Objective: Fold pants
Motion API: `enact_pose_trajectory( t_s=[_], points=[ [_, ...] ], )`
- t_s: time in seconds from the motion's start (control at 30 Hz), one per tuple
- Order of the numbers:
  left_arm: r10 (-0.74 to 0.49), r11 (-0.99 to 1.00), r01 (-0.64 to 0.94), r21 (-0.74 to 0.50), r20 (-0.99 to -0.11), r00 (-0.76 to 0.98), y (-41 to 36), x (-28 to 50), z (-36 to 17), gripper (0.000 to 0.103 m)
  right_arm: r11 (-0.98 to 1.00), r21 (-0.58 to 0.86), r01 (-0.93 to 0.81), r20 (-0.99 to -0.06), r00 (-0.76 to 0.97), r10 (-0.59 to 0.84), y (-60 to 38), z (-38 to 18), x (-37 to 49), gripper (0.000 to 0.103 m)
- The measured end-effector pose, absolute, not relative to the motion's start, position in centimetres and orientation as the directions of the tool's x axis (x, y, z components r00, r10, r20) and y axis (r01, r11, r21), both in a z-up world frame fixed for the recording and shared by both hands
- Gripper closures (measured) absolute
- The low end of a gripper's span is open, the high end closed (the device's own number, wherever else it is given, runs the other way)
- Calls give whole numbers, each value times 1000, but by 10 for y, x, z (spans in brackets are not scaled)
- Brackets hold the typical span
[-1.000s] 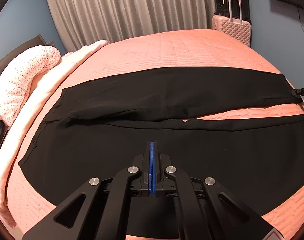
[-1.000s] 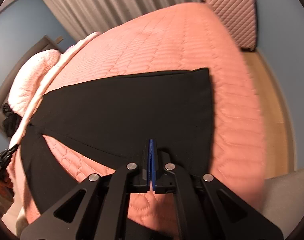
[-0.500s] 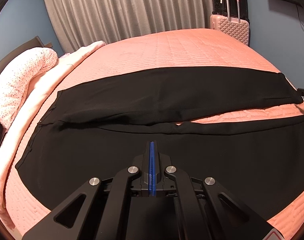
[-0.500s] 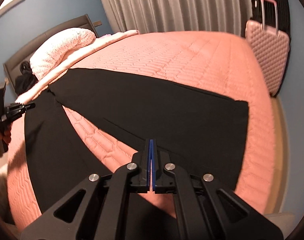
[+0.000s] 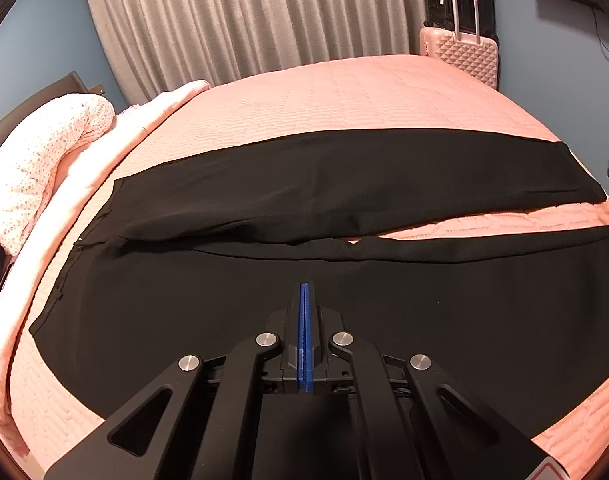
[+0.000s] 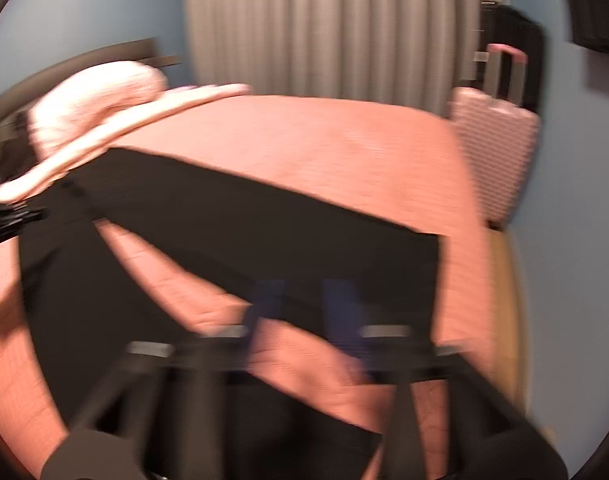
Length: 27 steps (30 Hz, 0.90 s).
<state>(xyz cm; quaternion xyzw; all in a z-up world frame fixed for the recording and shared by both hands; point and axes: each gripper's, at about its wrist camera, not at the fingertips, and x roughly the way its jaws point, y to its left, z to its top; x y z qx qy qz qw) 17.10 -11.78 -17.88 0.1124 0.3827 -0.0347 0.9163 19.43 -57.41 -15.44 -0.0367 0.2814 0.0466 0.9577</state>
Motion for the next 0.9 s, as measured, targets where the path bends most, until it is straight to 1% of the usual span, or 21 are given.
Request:
enact_pose_trajectory(
  t_s=[0.03, 0.07, 0.17, 0.27, 0.33, 0.37, 0.47, 0.53, 0.6, 0.67, 0.7, 0.77, 0.8, 0.83, 0.9],
  points=[
    [26, 972, 147, 182, -709, 705, -117, 172, -179, 103, 996, -51, -70, -526, 850, 32, -580, -154, 194, 5],
    [27, 972, 146, 183, -708, 706, -117, 171, -179, 103, 999, -21, -41, -536, 844, 24, -592, -155, 199, 5],
    [27, 972, 147, 184, -708, 706, -116, 172, -179, 103, 993, 116, 19, -628, 776, 59, -627, -174, 226, 5],
    [29, 970, 149, 190, -704, 709, -117, 171, -178, 103, 981, 186, 62, -721, 687, 94, -648, -200, 255, 5],
    [33, 971, 145, 192, -704, 709, -117, 171, -178, 103, 969, 237, 71, -756, 639, 138, -656, -214, 272, 5],
    [34, 971, 144, 191, -706, 708, -117, 171, -179, 103, 960, 270, 79, -756, 635, 160, -659, -219, 280, 5],
    [39, 970, 141, 196, -704, 709, -119, 173, -179, 103, 946, 311, 87, -738, 650, 182, -662, -221, 296, 5],
    [40, 971, 140, 196, -703, 710, -119, 174, -179, 103, 953, 291, 89, -745, 645, 168, -658, -220, 304, 5],
    [40, 971, 138, 195, -703, 710, -119, 175, -179, 103, 972, 226, 71, -770, 623, 133, -648, -223, 309, 5],
    [39, 971, 138, 194, -703, 711, -119, 176, -179, 103, 982, 177, 61, -782, 615, 103, -643, -224, 307, 9],
    [39, 971, 138, 194, -702, 711, -119, 175, -179, 103, 982, 180, 57, -778, 619, 106, -644, -222, 304, 15],
    [36, 971, 142, 193, -704, 709, -119, 175, -179, 103, 956, 291, 28, -735, 646, 204, -657, -219, 295, 18],
    [37, 970, 143, 195, -705, 708, -120, 175, -179, 103, 934, 356, -9, -709, 648, 277, -661, -218, 293, 22],
    [37, 970, 144, 196, -706, 708, -120, 175, -179, 103, 926, 377, -27, -701, 645, 305, -663, -218, 293, 23],
    [34, 970, 146, 194, -707, 707, -120, 174, -179, 103, 940, 336, -55, -724, 623, 295, -659, -223, 297, 23]
  ],
)
